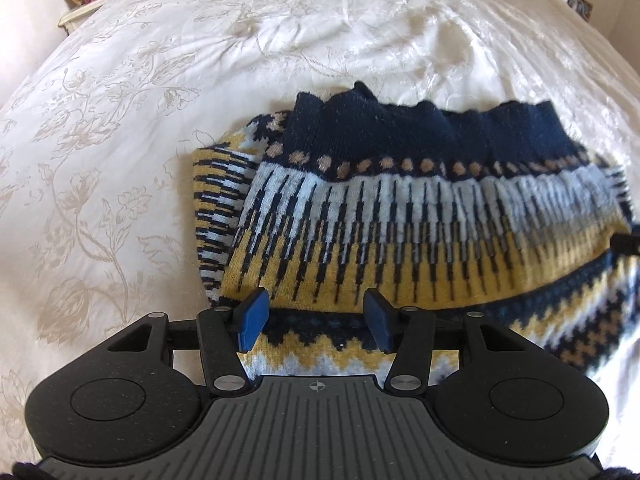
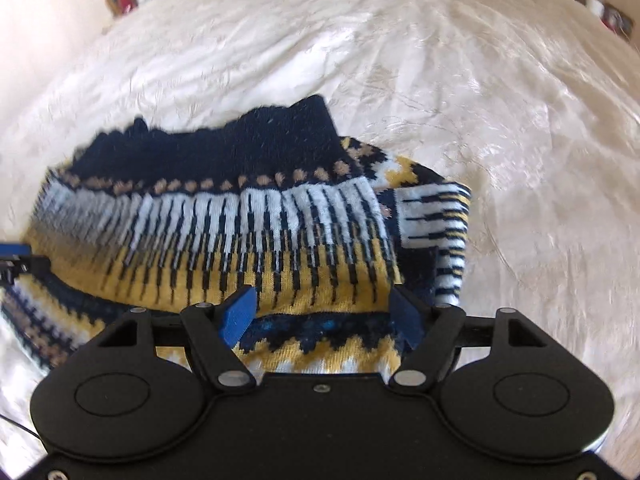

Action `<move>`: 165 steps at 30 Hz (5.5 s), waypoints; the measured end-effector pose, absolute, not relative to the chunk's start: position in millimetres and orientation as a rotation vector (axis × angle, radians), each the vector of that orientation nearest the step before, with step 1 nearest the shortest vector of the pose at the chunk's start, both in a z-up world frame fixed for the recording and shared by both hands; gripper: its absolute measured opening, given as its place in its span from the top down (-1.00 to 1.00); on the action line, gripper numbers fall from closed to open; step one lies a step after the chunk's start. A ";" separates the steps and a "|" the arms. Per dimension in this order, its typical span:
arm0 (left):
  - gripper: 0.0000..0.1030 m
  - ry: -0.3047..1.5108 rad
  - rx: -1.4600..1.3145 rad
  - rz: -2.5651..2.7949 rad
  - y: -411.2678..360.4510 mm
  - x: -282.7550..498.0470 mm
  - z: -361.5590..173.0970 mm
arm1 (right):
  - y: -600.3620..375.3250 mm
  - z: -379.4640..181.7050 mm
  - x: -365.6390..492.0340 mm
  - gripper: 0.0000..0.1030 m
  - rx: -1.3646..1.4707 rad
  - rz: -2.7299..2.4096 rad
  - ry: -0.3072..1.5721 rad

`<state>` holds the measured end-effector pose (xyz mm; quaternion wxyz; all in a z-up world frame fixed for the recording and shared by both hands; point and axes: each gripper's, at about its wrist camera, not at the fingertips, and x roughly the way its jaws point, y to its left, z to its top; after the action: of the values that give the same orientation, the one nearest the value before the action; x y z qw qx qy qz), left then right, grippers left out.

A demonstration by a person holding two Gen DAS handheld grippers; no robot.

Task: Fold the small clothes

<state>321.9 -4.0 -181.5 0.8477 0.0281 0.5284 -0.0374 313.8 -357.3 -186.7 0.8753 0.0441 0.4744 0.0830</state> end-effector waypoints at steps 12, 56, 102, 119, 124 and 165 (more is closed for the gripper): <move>0.01 1.101 0.059 -0.145 -67.5 351.4 -163.9 | -418.9 -191.3 279.3 -0.52 0.369 0.042 1.000; -0.42 1.230 0.178 -0.065 -108.9 396.3 -225.8 | -432.3 -234.3 347.0 -0.93 0.629 0.437 1.063; -0.27 1.135 -0.105 -0.006 140.7 217.3 -136.1 | -181.1 -117.3 360.4 0.46 0.280 0.444 1.125; -0.27 1.125 -0.152 -0.008 162.4 201.4 -135.6 | -99.4 -124.8 351.6 0.15 0.222 0.507 1.078; -0.27 1.110 -0.150 -0.036 149.0 205.9 -132.4 | -119.4 -110.6 338.5 0.14 0.230 0.505 1.017; -0.17 1.261 -0.489 -0.293 74.6 372.6 -173.7 | -107.1 -134.3 238.5 0.67 -0.259 0.545 0.830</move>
<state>372.6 74.6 -173.7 0.7700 -0.2254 0.5815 -0.1349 238.5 -107.1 -134.3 0.8713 -0.1238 0.3970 0.2607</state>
